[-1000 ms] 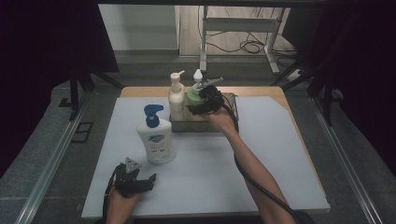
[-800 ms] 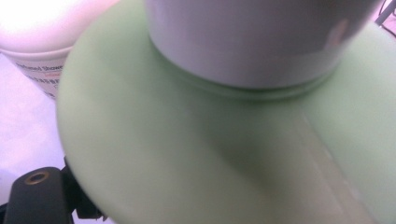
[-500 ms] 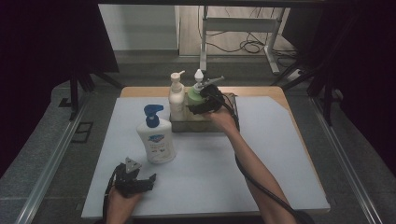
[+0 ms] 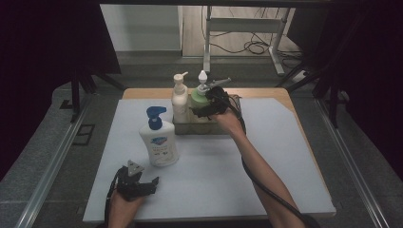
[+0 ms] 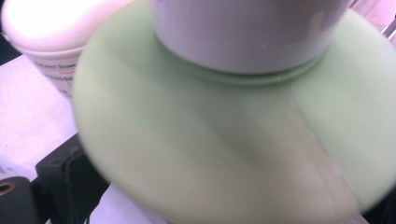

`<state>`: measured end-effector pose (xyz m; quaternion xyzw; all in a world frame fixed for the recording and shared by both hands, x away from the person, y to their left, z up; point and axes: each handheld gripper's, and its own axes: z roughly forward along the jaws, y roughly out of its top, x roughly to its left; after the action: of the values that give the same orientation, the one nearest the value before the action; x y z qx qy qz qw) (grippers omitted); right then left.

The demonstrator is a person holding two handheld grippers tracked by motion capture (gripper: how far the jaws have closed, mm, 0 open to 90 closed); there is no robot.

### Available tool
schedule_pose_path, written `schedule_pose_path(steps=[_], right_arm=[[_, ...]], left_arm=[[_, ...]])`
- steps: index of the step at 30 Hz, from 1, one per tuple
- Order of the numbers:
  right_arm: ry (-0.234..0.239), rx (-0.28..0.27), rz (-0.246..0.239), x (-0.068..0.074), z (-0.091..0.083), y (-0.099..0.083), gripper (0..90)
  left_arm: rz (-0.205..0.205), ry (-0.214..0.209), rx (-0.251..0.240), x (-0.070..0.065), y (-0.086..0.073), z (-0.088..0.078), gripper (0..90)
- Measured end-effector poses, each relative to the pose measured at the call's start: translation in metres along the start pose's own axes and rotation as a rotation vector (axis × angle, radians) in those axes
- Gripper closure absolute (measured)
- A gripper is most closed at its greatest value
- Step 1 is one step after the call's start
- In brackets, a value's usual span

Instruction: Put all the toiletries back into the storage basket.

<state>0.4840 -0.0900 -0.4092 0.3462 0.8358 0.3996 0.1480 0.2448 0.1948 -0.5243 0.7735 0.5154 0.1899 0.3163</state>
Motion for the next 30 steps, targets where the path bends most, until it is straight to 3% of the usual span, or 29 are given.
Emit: schedule_pose_path(steps=[11, 21, 25, 30], right_arm=[[0.014, -0.025, -0.014, -0.002, -0.018, -0.007, 2.5], [0.041, -0.024, -0.024, -0.005, -0.034, -0.019, 10.6], [0.036, -0.024, -0.018, -0.008, -0.039, -0.025, 16.4], [0.03, -0.031, -0.01, -0.013, -0.044, -0.033, 34.4]], left_arm=[[0.0, 0.0, 0.001, 0.0, 0.0, 0.0, 13.0], [-0.002, -0.001, -0.002, 0.0, 0.0, 0.0, 13.0], [-0.002, -0.001, -0.002, 0.0, 0.0, 0.0, 13.0], [-0.002, -0.001, -0.002, 0.0, 0.0, 0.0, 13.0]])
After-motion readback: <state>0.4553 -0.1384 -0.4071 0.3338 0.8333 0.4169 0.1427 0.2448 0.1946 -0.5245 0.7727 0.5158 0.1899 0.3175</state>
